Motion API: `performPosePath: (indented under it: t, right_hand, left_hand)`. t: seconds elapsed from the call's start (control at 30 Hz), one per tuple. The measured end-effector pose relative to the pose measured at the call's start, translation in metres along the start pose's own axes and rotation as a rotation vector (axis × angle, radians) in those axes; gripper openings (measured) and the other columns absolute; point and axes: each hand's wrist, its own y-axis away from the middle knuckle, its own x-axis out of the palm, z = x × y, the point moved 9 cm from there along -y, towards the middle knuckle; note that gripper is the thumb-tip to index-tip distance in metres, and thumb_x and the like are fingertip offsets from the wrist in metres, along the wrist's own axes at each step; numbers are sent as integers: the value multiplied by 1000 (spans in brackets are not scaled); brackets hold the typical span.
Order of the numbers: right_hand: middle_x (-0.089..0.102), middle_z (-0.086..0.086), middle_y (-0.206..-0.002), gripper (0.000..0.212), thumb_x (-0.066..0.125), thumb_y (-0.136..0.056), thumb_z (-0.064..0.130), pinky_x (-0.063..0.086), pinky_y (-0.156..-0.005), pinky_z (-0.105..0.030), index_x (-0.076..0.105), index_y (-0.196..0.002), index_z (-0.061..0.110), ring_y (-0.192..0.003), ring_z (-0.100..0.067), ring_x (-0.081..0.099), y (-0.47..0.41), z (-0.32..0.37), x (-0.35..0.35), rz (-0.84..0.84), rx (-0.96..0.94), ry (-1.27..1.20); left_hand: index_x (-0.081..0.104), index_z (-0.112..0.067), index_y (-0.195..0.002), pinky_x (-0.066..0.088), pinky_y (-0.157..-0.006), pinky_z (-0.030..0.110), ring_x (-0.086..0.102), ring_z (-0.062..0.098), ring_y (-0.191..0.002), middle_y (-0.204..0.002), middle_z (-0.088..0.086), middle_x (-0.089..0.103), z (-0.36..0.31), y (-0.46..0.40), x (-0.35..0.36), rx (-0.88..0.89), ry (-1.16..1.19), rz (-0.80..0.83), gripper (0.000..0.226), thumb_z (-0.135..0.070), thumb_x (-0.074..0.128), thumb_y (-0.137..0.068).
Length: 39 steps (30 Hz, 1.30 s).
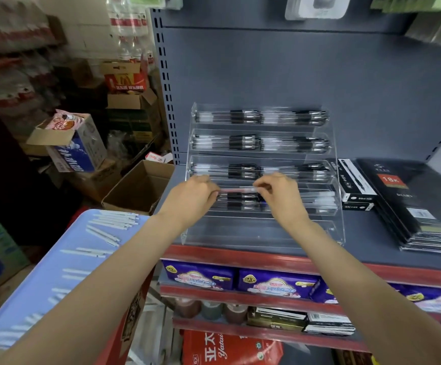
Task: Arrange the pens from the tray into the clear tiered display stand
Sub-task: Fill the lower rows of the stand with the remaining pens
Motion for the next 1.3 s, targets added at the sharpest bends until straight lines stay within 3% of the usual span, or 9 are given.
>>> performPosePath:
  t: [0.1, 0.23, 0.37, 0.53, 0.7, 0.87, 1.0, 1.17, 1.3]
  right_hand:
    - [60, -13, -116, 26, 51, -95, 10, 42, -94, -25, 64, -116, 5, -107, -24, 57, 1, 3, 8, 64, -25, 90]
    - [57, -11, -117, 29, 48, -97, 14, 46, -92, -31, 61, -121, 6, -107, -24, 56, 6, 6, 8, 69, -23, 83]
    - [55, -7, -115, 29, 47, -97, 17, 42, -83, -22, 59, -122, 8, -109, -19, 50, 15, 18, 0, 32, -63, 62]
    - [56, -3, -114, 27, 44, -97, 16, 46, -87, -32, 60, -119, 14, -108, -17, 51, 31, 61, 11, 81, -161, -17]
    - [59, -4, -114, 27, 45, -96, 15, 45, -89, -30, 62, -117, 13, -102, -18, 56, 46, 122, 54, 167, -242, -75]
    - [63, -7, -108, 26, 45, -96, 14, 42, -84, -28, 63, -115, 13, -98, -23, 59, 74, 185, 143, 382, -254, -100]
    - [63, -9, -113, 29, 44, -96, 12, 41, -76, -29, 62, -118, 11, -102, -25, 59, 107, 213, 234, 578, -208, -64]
    - [42, -10, -142, 39, 42, -100, 17, 37, -102, -39, 44, -138, 12, -126, -28, 45, 157, 231, 326, 775, -122, -46]
    - [31, -5, -151, 44, 43, -100, 20, 25, -111, -35, 37, -143, 16, -138, -23, 28, 190, 249, 374, 878, -176, 12]
  left_hand:
    - [60, -17, -122, 47, -82, 31, 54, 21, -110, -114, 3, 56, -1, 0, 2, 7, -29, -1, 33, -24, 37, -100]
    - [57, -16, -125, 45, -85, 30, 51, 20, -113, -120, 2, 53, 0, 1, 4, -12, -20, 8, 32, -24, 39, -99]
    - [57, -14, -123, 44, -87, 33, 50, 23, -113, -119, 5, 55, -2, 7, -8, -46, 43, -94, 30, -21, 46, -97]
    - [61, -15, -117, 48, -75, 36, 57, 24, -98, -106, 5, 61, 14, 42, -32, -185, 186, -289, 25, -18, 51, -94]
    - [57, -17, -116, 49, -70, 36, 59, 19, -86, -95, -2, 63, 79, 110, -30, -408, 328, -305, 23, -23, 50, -95]
    - [59, -17, -113, 50, -70, 36, 61, 23, -88, -101, 4, 66, 168, 200, -2, -574, 275, -182, 23, -26, 48, -95]
    - [59, -13, -117, 47, -67, 34, 60, 25, -95, -109, 7, 64, 241, 274, 27, -657, 266, -46, 26, -22, 46, -97]
    - [52, -9, -128, 38, -92, 36, 49, 29, -118, -130, 12, 53, 294, 335, 74, -635, 243, 216, 33, -13, 43, -97]
    - [37, -12, -141, 28, -108, 33, 29, 23, -139, -151, 7, 31, 304, 369, 106, -522, 192, 386, 44, -17, 36, -98]
